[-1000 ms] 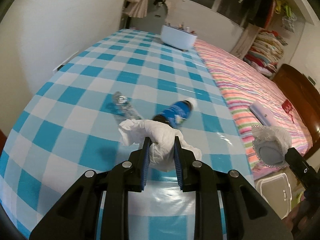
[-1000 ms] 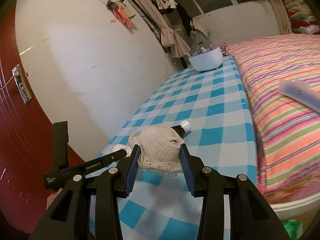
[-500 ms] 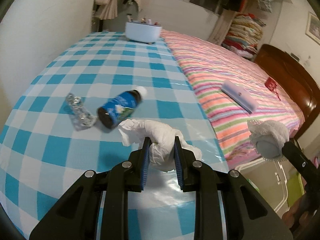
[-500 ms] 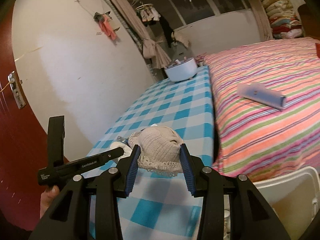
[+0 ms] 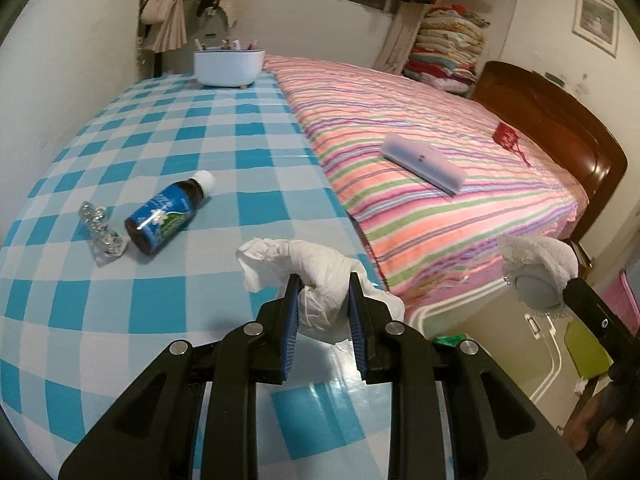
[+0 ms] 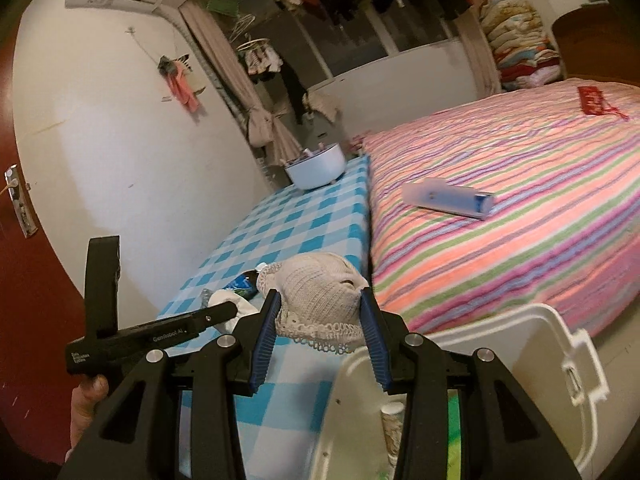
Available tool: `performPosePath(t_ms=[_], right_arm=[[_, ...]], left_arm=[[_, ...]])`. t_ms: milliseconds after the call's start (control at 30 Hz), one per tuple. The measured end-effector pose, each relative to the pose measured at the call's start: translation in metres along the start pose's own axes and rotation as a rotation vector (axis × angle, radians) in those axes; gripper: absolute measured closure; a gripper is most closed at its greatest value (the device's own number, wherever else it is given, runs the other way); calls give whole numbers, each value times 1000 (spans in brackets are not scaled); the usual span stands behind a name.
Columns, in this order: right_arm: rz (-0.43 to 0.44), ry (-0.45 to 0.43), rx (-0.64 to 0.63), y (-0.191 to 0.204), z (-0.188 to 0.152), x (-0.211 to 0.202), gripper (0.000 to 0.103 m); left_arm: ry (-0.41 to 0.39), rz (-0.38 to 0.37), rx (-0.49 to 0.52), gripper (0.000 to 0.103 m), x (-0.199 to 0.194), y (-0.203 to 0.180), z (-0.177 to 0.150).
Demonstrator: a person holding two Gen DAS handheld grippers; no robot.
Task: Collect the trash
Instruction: 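Carry the lace-edged cloth with the right tool over the bin and release it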
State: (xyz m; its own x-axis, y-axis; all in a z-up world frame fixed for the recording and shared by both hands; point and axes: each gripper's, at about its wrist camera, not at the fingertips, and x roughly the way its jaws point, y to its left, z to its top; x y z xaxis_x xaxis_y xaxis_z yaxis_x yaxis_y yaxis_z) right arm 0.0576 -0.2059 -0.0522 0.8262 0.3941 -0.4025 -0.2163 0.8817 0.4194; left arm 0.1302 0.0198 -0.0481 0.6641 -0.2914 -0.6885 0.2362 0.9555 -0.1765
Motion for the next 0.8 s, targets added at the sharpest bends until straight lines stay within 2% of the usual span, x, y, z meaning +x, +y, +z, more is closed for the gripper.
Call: performPosePath(t_ms=[200, 300, 533, 800], right_arm=[[-60, -41, 28, -12, -14, -25, 62], [-104, -53, -2, -10, -17, -31, 62], [-128, -80, -40, -7, -16, -33, 62], [-134, -113, 3, -17, -16, -40, 62]], left_arm=[[9, -17, 33, 80, 2, -14, -6], [14, -24, 48, 80, 3, -22, -8], [22, -41, 82, 80, 5, -38, -12], [34, -54, 115, 80, 10, -51, -17]])
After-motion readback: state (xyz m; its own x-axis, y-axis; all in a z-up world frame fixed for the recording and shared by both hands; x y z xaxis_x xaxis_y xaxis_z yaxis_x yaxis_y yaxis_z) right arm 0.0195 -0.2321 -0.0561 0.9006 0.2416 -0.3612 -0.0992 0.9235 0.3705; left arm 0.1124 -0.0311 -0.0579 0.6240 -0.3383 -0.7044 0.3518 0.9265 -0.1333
